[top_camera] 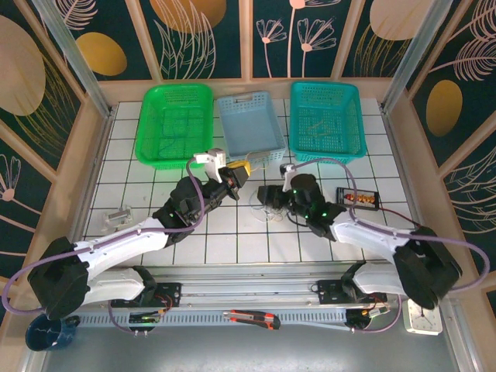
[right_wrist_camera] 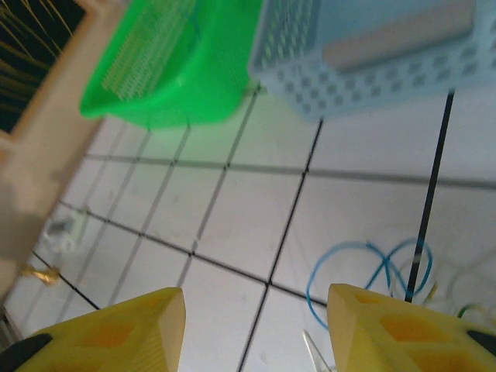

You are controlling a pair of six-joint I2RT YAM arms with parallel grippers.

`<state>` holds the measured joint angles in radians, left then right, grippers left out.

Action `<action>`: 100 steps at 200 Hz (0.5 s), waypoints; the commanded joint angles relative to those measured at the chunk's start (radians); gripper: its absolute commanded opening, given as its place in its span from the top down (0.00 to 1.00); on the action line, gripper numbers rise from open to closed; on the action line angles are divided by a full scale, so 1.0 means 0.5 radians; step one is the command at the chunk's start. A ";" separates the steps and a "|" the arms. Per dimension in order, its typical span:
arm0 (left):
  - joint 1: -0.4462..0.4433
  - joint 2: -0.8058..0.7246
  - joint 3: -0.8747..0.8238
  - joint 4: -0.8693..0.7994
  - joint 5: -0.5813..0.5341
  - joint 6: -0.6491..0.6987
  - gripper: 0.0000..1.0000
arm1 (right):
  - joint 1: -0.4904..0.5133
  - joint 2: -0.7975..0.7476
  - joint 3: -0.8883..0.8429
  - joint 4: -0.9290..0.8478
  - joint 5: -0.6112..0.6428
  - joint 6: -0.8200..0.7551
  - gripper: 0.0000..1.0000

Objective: Untangle the cables

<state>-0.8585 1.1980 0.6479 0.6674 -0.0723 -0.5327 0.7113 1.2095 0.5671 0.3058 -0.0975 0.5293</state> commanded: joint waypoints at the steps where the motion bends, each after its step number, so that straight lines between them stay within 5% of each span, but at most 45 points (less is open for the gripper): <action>1: 0.002 -0.046 -0.022 0.116 -0.078 -0.016 1.00 | -0.085 -0.162 0.118 -0.299 0.101 -0.010 0.49; 46: 0.002 -0.043 -0.046 0.095 -0.153 -0.001 1.00 | -0.268 -0.447 0.225 -0.517 0.041 0.157 0.49; 100: 0.002 -0.016 -0.050 0.083 -0.183 0.028 1.00 | -0.294 -0.483 0.362 -0.320 -0.271 0.412 0.42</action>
<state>-0.8585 1.1973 0.6369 0.6769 -0.1440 -0.5320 0.5659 0.9600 0.6994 0.0895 -0.1375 0.6544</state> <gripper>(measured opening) 0.049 0.571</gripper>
